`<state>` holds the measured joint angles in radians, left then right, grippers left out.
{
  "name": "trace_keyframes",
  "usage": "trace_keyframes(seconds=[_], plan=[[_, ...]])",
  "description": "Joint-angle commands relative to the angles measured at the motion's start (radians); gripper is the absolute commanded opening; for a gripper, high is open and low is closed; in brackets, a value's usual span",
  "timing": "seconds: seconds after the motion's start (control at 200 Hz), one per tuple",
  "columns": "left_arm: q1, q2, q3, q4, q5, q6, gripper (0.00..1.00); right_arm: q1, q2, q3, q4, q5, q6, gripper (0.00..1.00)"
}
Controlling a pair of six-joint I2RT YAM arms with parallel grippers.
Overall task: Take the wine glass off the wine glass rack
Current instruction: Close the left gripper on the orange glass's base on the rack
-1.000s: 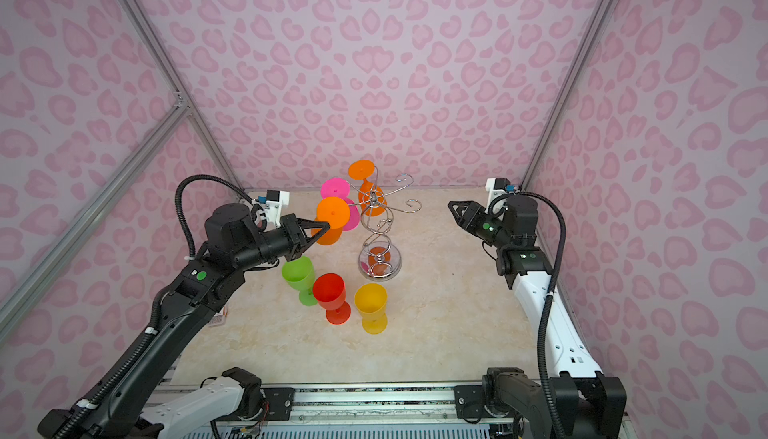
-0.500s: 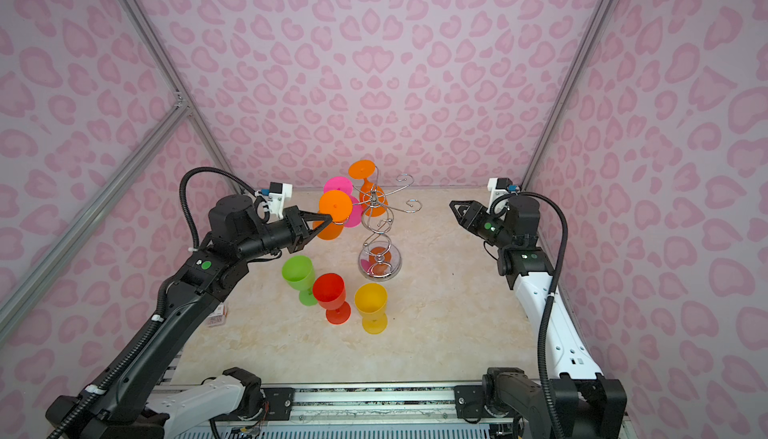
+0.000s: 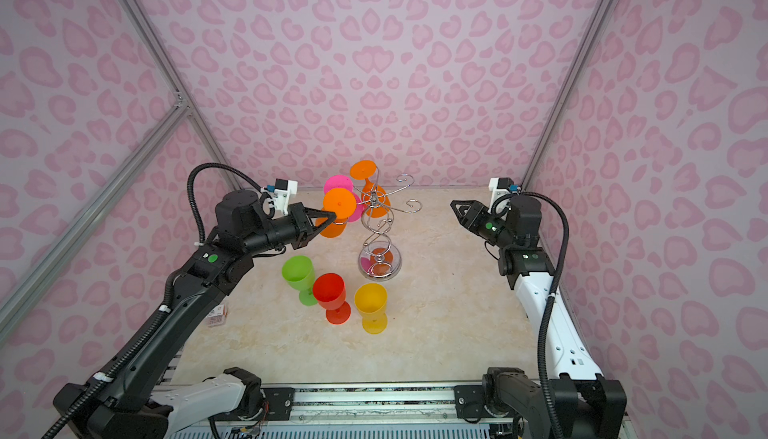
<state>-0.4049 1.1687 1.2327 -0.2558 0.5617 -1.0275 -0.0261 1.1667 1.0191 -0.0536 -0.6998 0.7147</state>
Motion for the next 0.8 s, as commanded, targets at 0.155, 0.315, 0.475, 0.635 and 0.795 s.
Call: trace_keyframes(seconds=[0.155,0.315,0.475,0.635,0.795], plan=[[-0.027,0.006,0.006,0.05,0.017,0.009,0.02,0.001,0.001,-0.008,0.027,-0.007,0.006,0.41],[-0.045,0.005,-0.003,0.052,0.012,0.003,0.02,0.001,-0.002,-0.013,0.029,-0.007,0.008,0.41],[-0.067,0.006,-0.01,0.053,0.003,0.0,0.02,0.001,-0.004,-0.014,0.031,-0.009,0.01,0.42],[-0.077,0.012,-0.01,0.051,0.003,-0.002,0.02,0.002,-0.007,-0.014,0.031,-0.01,0.01,0.41],[-0.078,0.013,-0.008,0.041,0.004,-0.003,0.02,0.0,-0.009,-0.017,0.028,-0.01,0.008,0.42]])
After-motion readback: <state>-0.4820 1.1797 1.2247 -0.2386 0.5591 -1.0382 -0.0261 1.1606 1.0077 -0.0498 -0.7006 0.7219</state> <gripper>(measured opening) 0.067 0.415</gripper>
